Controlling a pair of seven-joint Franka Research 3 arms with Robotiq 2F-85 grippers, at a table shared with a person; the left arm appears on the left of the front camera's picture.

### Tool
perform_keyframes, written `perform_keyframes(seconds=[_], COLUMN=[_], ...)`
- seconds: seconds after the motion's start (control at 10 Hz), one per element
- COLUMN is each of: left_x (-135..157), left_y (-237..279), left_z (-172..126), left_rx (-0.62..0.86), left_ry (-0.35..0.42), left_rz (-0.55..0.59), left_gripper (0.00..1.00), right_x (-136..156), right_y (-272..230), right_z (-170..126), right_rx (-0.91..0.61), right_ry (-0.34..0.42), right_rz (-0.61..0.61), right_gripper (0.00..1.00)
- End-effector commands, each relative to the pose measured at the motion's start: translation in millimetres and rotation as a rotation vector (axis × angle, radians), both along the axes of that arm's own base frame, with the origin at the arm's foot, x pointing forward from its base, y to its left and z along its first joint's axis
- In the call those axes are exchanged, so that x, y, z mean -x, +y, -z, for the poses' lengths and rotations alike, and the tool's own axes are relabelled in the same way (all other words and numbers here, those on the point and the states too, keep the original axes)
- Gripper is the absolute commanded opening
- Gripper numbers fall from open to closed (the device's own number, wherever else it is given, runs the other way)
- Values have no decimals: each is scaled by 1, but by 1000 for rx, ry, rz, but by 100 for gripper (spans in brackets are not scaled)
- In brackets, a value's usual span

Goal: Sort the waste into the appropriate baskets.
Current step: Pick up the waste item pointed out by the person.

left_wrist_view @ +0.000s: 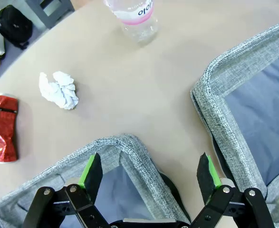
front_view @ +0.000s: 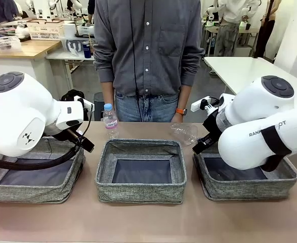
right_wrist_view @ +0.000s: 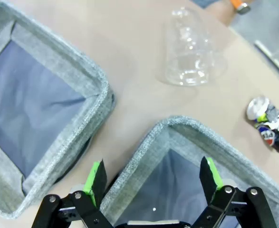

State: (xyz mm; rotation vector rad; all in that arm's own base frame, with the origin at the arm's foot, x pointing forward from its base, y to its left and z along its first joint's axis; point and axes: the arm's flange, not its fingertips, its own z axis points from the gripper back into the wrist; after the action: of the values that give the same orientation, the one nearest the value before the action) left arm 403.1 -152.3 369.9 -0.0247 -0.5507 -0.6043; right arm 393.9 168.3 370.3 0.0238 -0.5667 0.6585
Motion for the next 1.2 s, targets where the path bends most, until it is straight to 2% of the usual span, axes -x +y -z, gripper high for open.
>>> perform_keyframes(seconds=[0.0, 0.3, 0.4, 0.5, 0.6, 0.7, 0.8, 0.9, 1.0, 1.1], left_x=[0, 0, 14, 26, 56, 84, 107, 123, 96, 96], left_y=[0, 0, 5, 28, -116, -107, -99, -96, -83, -83], left_z=[0, 0, -34, -68, -201, -237, -251, -252, -203, -203], left_rx=[0, 0, 12, -18, -37, -20, -20, 48, -30, -30], left_ry=[0, 0, -12, -21, 3, -32, -60, -92, -77, -77], left_rz=[0, 0, 21, -23, -40, -26, -18, 25, -18, -18], left_gripper=[100, 100, 100, 100, 100, 100, 100, 100, 100, 100], right_x=[0, 0, 4, 9, 21, 44, 68, 87, 97, 68], right_y=[0, 0, -3, -8, -15, -22, -27, -29, -25, -32], right_z=[0, 0, -25, -61, -103, -144, -168, -176, -167, -172], right_rx=[-1, 0, 5, 24, -21, -81, -91, -42, 70, -71], right_ry=[0, 0, -6, -1, -3, -21, -33, -101, -203, -68], right_rz=[1, 0, 23, 75, 145, 174, 155, 178, 238, 157], right_gripper=[100, 100, 100, 100, 100, 100, 100, 100, 100, 100])
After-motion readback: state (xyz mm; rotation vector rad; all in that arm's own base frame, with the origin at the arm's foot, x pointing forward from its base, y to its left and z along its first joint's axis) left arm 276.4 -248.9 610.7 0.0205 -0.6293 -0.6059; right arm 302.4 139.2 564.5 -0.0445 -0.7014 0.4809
